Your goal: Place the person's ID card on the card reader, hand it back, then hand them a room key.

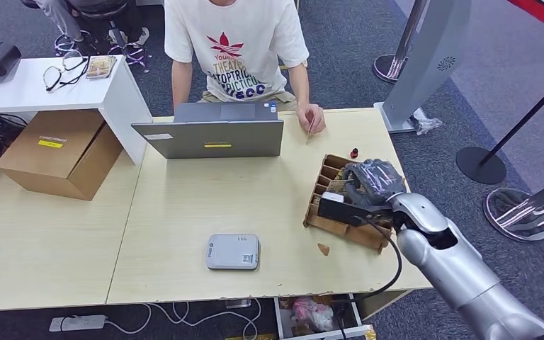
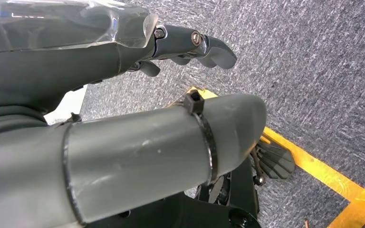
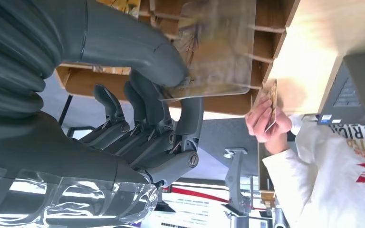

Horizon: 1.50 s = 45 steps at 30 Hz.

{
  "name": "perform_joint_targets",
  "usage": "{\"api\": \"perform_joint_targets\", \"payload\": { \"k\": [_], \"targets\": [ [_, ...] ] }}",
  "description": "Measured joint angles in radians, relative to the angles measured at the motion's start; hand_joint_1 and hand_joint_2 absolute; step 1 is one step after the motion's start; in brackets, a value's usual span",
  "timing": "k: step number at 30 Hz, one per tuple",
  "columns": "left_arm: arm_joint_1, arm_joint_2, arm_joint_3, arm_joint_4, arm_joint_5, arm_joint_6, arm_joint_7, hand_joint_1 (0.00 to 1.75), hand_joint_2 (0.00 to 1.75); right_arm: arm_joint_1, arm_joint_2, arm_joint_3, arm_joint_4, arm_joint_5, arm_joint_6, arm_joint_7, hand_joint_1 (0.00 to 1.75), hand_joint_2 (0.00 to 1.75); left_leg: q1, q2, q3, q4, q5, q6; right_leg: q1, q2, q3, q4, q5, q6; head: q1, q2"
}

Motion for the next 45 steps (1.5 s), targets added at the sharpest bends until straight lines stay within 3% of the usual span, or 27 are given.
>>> {"api": "perform_joint_targets", "payload": {
  "k": [13,23,39,45],
  "targets": [
    [-0.012,-0.006,0.0,0.0,-0.003,0.017,-0.014,0.0,0.0,-0.047,-0.042,-0.076,-0.039,-0.086,0.028,-0.02,1.53,1.75,0.0,0.0,0.0,0.0,0.0,0.0,0.0,0.0,0.0,0.0,0.0,0.0,0.0,0.0],
    [-0.014,-0.014,0.0,0.0,0.002,0.027,-0.015,0.0,0.0,-0.159,-0.04,-0.084,-0.018,-0.133,0.061,-0.05,1.54,1.75,0.0,0.0,0.0,0.0,0.0,0.0,0.0,0.0,0.0,0.0,0.0,0.0,0.0,0.0],
    [-0.017,-0.022,0.0,0.0,-0.009,0.04,-0.007,0.0,0.0,-0.349,0.121,-0.066,0.173,-0.128,0.037,-0.055,1.65,1.75,0.0,-0.001,0.0,0.0,0.001,0.0,0.0,-0.001,0.0,0.001,0.0,-0.001,0.0,0.0],
    [-0.015,-0.007,0.0,0.0,-0.019,-0.04,0.058,0.0,0.0,-0.409,0.173,-0.061,0.246,-0.121,0.041,-0.051,1.66,1.75,0.0,0.0,-0.001,0.0,0.001,0.0,0.0,0.001,0.0,0.001,0.001,-0.001,0.0,0.0]
  ]
}}
